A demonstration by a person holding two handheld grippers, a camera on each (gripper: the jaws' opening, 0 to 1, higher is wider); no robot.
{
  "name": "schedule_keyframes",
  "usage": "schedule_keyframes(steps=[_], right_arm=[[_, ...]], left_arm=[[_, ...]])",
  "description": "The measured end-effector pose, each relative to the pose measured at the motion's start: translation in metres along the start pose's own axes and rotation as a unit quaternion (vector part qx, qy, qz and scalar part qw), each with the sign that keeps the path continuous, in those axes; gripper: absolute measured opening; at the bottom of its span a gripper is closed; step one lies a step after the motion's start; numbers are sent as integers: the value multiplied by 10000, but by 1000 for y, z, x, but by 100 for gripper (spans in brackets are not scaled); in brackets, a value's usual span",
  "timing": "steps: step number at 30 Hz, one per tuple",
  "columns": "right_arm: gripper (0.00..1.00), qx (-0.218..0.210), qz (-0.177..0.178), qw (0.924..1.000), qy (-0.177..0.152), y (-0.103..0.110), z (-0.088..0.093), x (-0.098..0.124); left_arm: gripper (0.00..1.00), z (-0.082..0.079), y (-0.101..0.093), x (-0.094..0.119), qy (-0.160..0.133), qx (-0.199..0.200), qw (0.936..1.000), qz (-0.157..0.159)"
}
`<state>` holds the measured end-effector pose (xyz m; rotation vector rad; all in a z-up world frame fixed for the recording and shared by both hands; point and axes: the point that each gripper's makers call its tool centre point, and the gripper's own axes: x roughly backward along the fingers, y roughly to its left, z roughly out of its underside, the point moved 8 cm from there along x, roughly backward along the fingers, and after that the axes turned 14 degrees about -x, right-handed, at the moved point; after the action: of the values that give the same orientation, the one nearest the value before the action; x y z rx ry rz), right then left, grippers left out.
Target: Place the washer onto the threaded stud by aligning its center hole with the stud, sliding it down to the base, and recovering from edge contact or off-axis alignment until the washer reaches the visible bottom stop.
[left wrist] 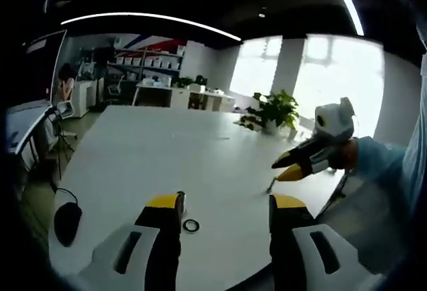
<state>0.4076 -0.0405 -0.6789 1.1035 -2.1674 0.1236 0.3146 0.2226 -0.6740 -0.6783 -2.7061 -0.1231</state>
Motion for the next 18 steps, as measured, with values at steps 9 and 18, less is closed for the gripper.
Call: schedule_keyframes(steps=[9,18], right_arm=[[26,-410,19,9983,-421,-7,-11,9],[26,-563,16,9970,-538,-8,-15,12]], left_arm=[[45,15,42,-27,771,-508,9957,47],[34,41,61,-66,1753,-1274,9733,757]])
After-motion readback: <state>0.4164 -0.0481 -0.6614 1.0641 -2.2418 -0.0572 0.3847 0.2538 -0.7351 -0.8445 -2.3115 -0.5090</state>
